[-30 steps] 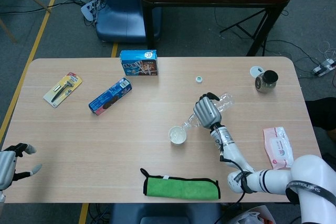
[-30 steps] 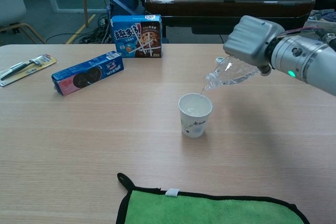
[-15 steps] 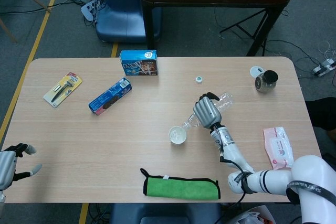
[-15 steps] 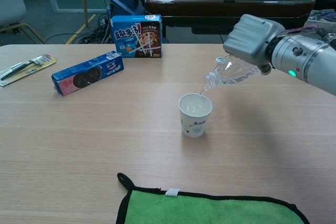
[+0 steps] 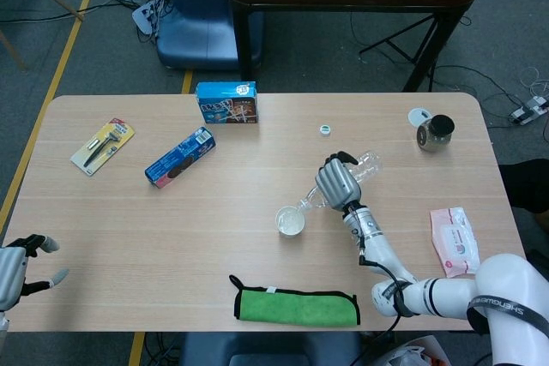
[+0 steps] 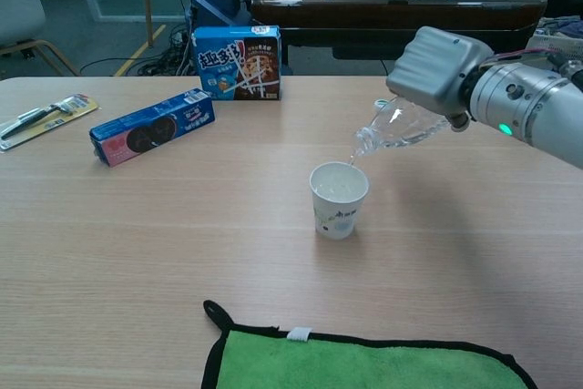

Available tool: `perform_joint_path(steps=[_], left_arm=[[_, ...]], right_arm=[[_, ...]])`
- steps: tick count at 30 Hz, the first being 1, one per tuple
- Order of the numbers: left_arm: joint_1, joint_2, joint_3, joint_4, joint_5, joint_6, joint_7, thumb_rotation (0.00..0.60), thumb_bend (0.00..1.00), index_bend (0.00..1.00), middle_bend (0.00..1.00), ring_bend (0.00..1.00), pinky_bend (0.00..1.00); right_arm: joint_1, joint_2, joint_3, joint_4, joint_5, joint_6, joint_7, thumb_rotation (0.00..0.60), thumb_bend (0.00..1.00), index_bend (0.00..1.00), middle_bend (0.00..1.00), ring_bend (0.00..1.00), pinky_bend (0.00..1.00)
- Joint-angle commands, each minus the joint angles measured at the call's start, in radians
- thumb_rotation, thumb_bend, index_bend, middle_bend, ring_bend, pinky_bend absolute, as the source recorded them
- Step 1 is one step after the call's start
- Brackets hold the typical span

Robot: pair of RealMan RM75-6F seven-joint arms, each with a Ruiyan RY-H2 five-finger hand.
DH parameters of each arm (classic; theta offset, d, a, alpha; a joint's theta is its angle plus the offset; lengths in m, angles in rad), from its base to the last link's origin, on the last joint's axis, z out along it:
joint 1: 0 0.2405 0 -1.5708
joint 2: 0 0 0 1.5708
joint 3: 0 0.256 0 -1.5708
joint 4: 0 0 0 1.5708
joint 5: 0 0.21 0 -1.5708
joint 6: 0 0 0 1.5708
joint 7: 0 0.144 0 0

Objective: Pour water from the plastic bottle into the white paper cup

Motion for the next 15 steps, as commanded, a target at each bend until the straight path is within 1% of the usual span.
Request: perform_joint_path(steps=[1, 15], left_arm=[[0.0, 0.0, 0.0, 0.0, 0.0, 0.0, 0.0, 0.6, 0.1, 0.5, 0.5, 0.51, 0.75], [0.0, 0.0, 0.0, 0.001, 0.003, 0.001, -0.001, 0.6, 0.1, 0.5, 0.5, 0.51, 0.75]], right_arm=[[0.0, -0.001, 0.001, -0.001, 0.0, 0.0, -0.001, 0.6, 0.17, 0.59, 0.63, 0.52, 0.57], [0.001, -0.004, 0.001, -0.003, 0.002, 0.002, -0.014, 0.6, 0.17, 0.59, 0.63, 0.52, 0.57]])
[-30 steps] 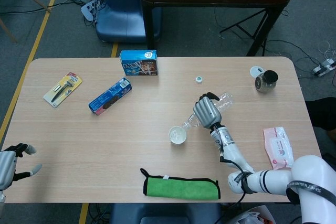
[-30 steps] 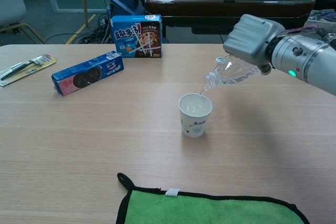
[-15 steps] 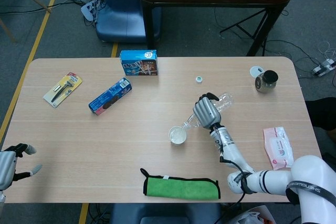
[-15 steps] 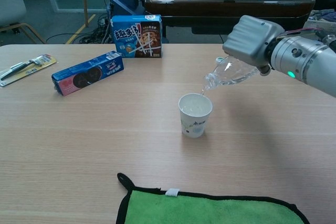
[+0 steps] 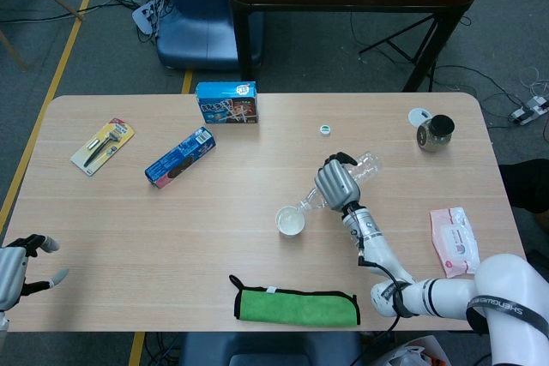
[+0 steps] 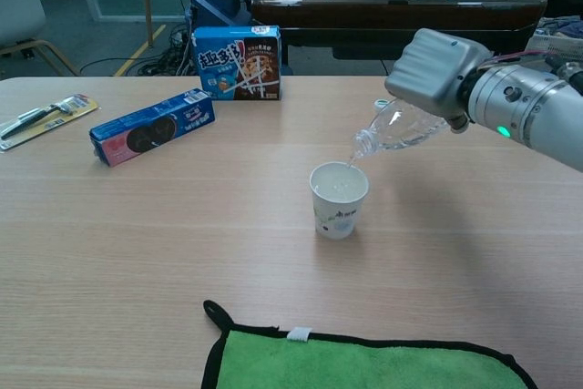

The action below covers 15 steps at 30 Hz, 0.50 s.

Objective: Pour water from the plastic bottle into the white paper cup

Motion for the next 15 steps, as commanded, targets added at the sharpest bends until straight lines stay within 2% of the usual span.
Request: perform_joint_path(steps=[1, 15], left_arm=[[0.0, 0.0, 0.0, 0.0, -0.001, -0.001, 0.0, 0.6, 0.1, 0.5, 0.5, 0.51, 0.75], [0.0, 0.0, 0.0, -0.001, -0.001, 0.0, 0.002, 0.6, 0.1, 0.5, 0.51, 0.51, 0.75]], right_arm=[[0.0, 0.0, 0.001, -0.001, 0.001, 0.0, 0.001, 0.6, 0.17, 0.59, 0.63, 0.52, 0.57], [0.003, -0.006, 0.0, 0.0, 0.004, 0.001, -0.016, 0.6, 0.17, 0.59, 0.63, 0.52, 0.57]])
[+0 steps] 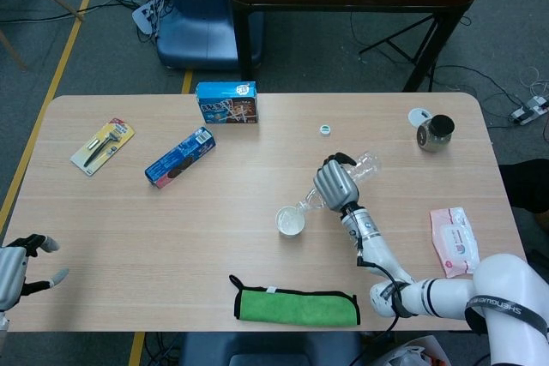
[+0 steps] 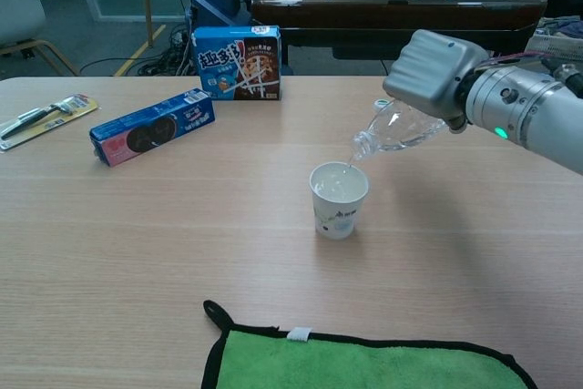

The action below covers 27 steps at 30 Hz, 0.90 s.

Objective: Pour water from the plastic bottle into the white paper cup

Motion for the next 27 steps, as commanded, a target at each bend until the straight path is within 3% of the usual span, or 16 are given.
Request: perform_joint_path(steps=[1, 8, 15, 21, 27], left_arm=[[0.0, 0.0, 0.0, 0.0, 0.0, 0.0, 0.0, 0.6, 0.1, 0.5, 0.51, 0.51, 0.75], [0.0, 0.0, 0.0, 0.0, 0.0, 0.001, 0.001, 0.6, 0.1, 0.5, 0.5, 0.51, 0.75], [-0.001, -0.002, 0.0, 0.001, -0.002, -0.002, 0.006, 0.6, 0.1, 0.5, 0.51, 0.51, 0.75], [-0.001, -0.003, 0.001, 0.003, -0.005, -0.006, 0.007, 0.6, 0.1, 0.5, 0.51, 0.51, 0.75], [-0.004, -0.007, 0.002, 0.009, -0.008, -0.015, 0.012, 0.6, 0.1, 0.5, 0.5, 0.51, 0.75]], right_arm=[[-0.001, 0.0, 0.001, -0.003, 0.002, -0.001, 0.003, 0.6, 0.17, 0.59, 0.63, 0.52, 0.57], [-0.011, 0.003, 0.013, -0.005, 0.0, -0.007, 0.052, 0.6, 0.17, 0.59, 0.63, 0.52, 0.57], [-0.042, 0.009, 0.042, -0.002, -0.002, -0.047, 0.207, 0.6, 0.17, 0.59, 0.63, 0.52, 0.57], [-0.086, 0.036, 0.078, 0.014, -0.029, -0.123, 0.451, 0.6, 0.17, 0.59, 0.63, 0.52, 0.57], [-0.149, 0.032, 0.09, 0.117, -0.24, -0.154, 0.833, 0.6, 0.17, 0.59, 0.63, 0.52, 0.57]])
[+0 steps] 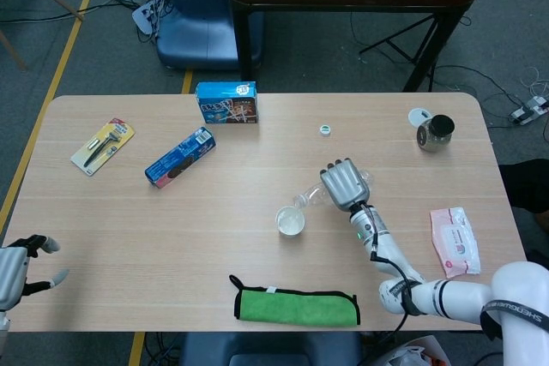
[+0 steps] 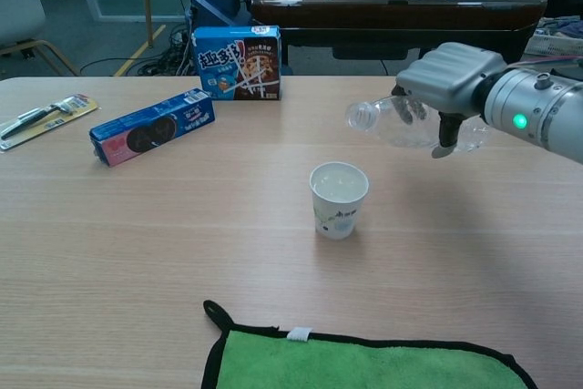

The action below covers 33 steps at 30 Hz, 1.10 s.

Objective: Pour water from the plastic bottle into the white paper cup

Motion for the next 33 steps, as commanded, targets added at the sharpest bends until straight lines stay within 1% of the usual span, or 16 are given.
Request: perform_joint_path(steps=[1, 3, 4, 8, 11, 19, 26, 33], left_arm=[[-0.001, -0.002, 0.001, 0.002, -0.001, -0.003, 0.004, 0.6, 0.1, 0.5, 0.5, 0.51, 0.75], [-0.002, -0.004, 0.001, 0.004, -0.002, -0.005, 0.006, 0.6, 0.1, 0.5, 0.5, 0.51, 0.75], [-0.003, -0.005, 0.001, 0.005, -0.003, -0.008, 0.006, 0.6, 0.1, 0.5, 0.5, 0.51, 0.75], [-0.005, -0.009, 0.004, 0.009, -0.002, -0.013, 0.01, 0.6, 0.1, 0.5, 0.5, 0.51, 0.75], [-0.005, -0.011, 0.005, 0.009, 0.0, -0.011, 0.013, 0.6, 0.1, 0.5, 0.5, 0.51, 0.75], [-0.004, -0.016, 0.005, 0.013, 0.002, -0.006, 0.024, 0.6, 0.1, 0.5, 0.5, 0.51, 0.75], [-0.004, -0.015, 0.005, 0.011, 0.003, -0.006, 0.024, 0.6, 0.1, 0.5, 0.5, 0.51, 0.75], [-0.004, -0.015, 0.006, 0.013, 0.001, -0.008, 0.022, 0.6, 0.1, 0.5, 0.51, 0.51, 0.75]], right_arm=[[-0.069, -0.002, 0.018, 0.111, -0.204, -0.032, 0.347, 0.6, 0.17, 0.59, 0.63, 0.52, 0.57], [-0.086, -0.013, 0.017, 0.156, -0.265, -0.02, 0.462, 0.6, 0.17, 0.59, 0.63, 0.52, 0.57], [-0.097, -0.024, 0.018, 0.186, -0.3, -0.009, 0.541, 0.6, 0.17, 0.59, 0.63, 0.52, 0.57], [-0.128, -0.064, 0.021, 0.285, -0.39, 0.024, 0.78, 0.6, 0.17, 0.59, 0.63, 0.52, 0.57], [-0.142, -0.094, 0.018, 0.358, -0.435, 0.036, 0.911, 0.6, 0.17, 0.6, 0.63, 0.52, 0.57], [-0.176, -0.163, 0.023, 0.507, -0.497, 0.058, 1.213, 0.6, 0.17, 0.6, 0.62, 0.52, 0.57], [-0.194, -0.209, 0.039, 0.589, -0.524, 0.063, 1.484, 0.6, 0.17, 0.6, 0.61, 0.52, 0.57], [-0.203, -0.267, 0.054, 0.689, -0.536, 0.07, 1.652, 0.6, 0.17, 0.6, 0.61, 0.52, 0.57]])
